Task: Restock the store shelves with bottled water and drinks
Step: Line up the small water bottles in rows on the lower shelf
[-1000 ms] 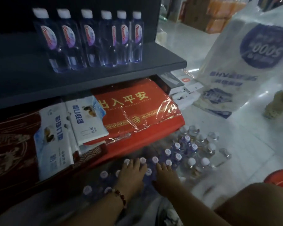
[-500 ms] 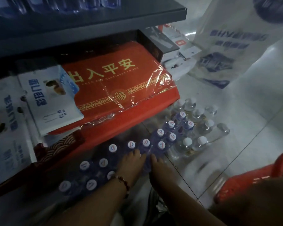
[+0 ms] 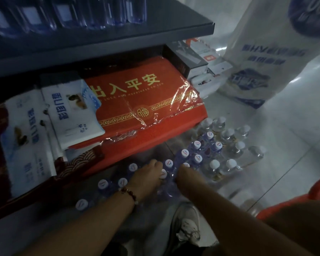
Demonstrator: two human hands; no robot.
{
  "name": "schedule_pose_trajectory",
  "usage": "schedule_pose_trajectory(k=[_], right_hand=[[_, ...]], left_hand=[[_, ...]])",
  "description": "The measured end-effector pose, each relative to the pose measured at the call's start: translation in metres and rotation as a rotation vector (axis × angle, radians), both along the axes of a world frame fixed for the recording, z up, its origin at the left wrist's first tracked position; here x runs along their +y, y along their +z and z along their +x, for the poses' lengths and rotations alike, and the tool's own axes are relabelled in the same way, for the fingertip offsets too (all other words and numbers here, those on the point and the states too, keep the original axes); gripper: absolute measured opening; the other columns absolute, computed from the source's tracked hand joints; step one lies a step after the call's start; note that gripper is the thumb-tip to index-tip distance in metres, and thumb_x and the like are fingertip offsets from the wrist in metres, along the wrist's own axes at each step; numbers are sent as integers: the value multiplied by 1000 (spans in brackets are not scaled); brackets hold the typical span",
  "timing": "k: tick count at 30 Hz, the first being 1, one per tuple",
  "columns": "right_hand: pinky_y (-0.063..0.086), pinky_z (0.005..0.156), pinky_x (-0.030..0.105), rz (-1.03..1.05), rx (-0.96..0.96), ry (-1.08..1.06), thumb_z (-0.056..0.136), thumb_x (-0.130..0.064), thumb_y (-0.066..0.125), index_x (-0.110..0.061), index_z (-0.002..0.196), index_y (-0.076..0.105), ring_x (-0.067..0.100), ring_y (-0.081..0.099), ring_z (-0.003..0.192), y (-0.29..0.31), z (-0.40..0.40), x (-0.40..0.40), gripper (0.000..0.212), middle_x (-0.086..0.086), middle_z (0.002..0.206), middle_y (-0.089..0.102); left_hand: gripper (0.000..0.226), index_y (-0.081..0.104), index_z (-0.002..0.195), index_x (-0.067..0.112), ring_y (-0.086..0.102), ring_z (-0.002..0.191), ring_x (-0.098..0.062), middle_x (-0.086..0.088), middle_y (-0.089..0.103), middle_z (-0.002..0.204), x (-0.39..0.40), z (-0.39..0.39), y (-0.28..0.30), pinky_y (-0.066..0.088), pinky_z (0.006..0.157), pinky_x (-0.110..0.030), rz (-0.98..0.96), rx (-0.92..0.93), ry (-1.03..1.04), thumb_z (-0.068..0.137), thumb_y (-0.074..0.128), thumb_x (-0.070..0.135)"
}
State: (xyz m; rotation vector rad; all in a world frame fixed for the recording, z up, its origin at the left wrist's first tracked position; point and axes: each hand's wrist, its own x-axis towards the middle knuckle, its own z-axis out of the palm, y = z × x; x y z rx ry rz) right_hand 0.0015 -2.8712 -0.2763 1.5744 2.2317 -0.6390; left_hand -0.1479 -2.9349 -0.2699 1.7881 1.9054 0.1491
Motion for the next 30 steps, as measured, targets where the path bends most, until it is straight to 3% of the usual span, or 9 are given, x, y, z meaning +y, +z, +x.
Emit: schedule_pose_trajectory(k=[5, 9, 12, 15, 19, 23, 26, 27, 30], right_hand=[[42, 82, 24, -55, 205, 241, 97, -22, 60, -8, 121, 62, 20, 63, 103, 97, -11, 21, 27, 10, 117, 67], [50, 83, 28, -66, 540, 344, 95, -28, 64, -24, 105, 61, 9, 60, 90, 174, -25, 23, 11, -6, 98, 64], [49, 78, 25, -189, 854, 188, 90, -29, 73, -13, 100, 66, 11, 63, 84, 221, -42, 9, 20, 2, 92, 70], [49, 79, 36, -341, 1180, 26, 87, -23, 74, -13, 97, 68, 21, 63, 84, 255, -71, -12, 15, 10, 95, 71], [56, 68, 29, -497, 1451, -139, 78, -31, 74, -15, 96, 69, 14, 69, 77, 292, -118, -44, 25, 4, 91, 72], [59, 71, 37, -617, 1587, -278, 74, -32, 79, -11, 98, 66, 25, 69, 84, 313, -163, -76, 34, 13, 97, 71], [60, 76, 47, -773, 1606, -405, 74, -24, 82, -12, 100, 60, 34, 68, 85, 321, -194, -97, 36, 24, 100, 66], [60, 75, 46, -793, 1600, -411, 71, -24, 83, -11, 97, 59, 35, 67, 84, 321, -204, -102, 38, 25, 98, 64], [60, 75, 45, -745, 1547, -320, 69, -28, 82, -6, 91, 63, 33, 69, 81, 321, -227, -114, 37, 25, 96, 69]], left_hand=[[21, 49, 96, 24, 62, 76, -6, 5, 64, 85, -32, -25, 87, 53, 69, -32, 153, -346, 167, 92, 64, 39], [14, 51, 106, 35, 59, 81, 2, 10, 63, 95, -55, -46, 151, 49, 72, -20, 262, -517, 314, 96, 59, 41], [4, 55, 102, 37, 57, 85, 9, 13, 63, 94, -71, -68, 197, 45, 79, -18, 391, -661, 427, 98, 56, 39], [7, 62, 101, 39, 66, 96, -6, 18, 69, 91, -88, -89, 240, 49, 83, -26, 423, -867, 560, 96, 59, 40], [41, 69, 108, 35, 71, 102, -17, 12, 75, 104, -112, -117, 275, 53, 84, -36, 435, -972, 636, 74, 77, 57], [66, 67, 118, 35, 71, 103, -17, 8, 74, 112, -137, -138, 276, 55, 95, -45, 370, -904, 721, 63, 75, 71], [81, 68, 121, 27, 72, 85, -19, -3, 75, 108, -148, -149, 270, 59, 65, -37, 344, -895, 757, 56, 73, 75], [80, 70, 119, 25, 72, 83, -19, -5, 75, 108, -150, -154, 268, 60, 67, -38, 363, -923, 805, 55, 74, 73], [57, 76, 109, 27, 71, 104, -27, -5, 76, 109, -153, -173, 266, 51, 99, -55, 409, -1119, 895, 62, 76, 60]])
